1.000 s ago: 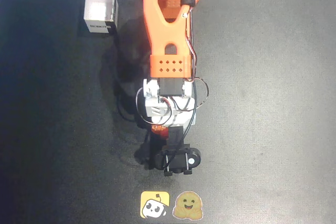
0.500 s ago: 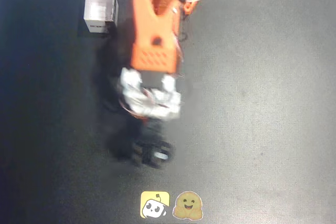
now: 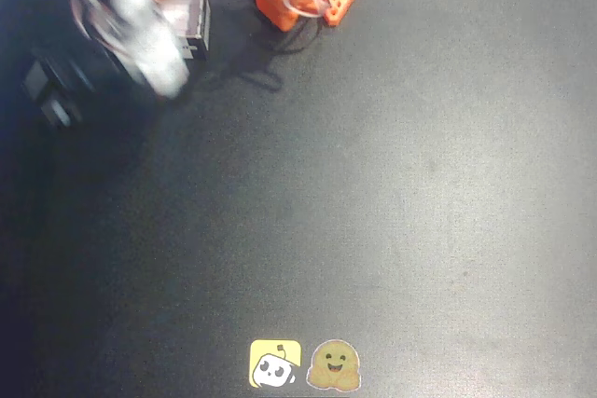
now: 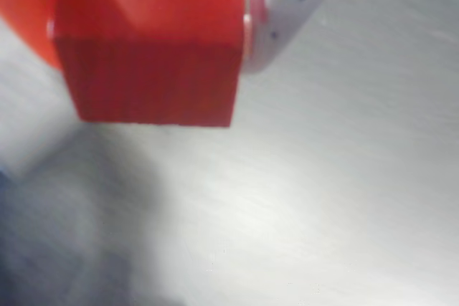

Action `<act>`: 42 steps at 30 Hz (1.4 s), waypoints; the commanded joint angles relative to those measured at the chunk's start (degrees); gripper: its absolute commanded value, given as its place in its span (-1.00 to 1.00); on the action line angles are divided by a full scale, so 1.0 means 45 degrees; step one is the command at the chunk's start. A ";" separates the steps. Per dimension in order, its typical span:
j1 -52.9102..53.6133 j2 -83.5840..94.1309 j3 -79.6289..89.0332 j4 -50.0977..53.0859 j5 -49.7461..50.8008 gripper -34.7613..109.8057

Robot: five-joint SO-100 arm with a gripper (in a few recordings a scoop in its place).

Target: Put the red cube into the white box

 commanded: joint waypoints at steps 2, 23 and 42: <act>0.2773 0.0176 -0.0410 0.1387 -0.1328 -0.52; 0.4102 0.4551 0.4375 0.1387 -0.1699 -0.45; 0.4121 0.4727 0.3574 0.1211 -0.3125 -0.39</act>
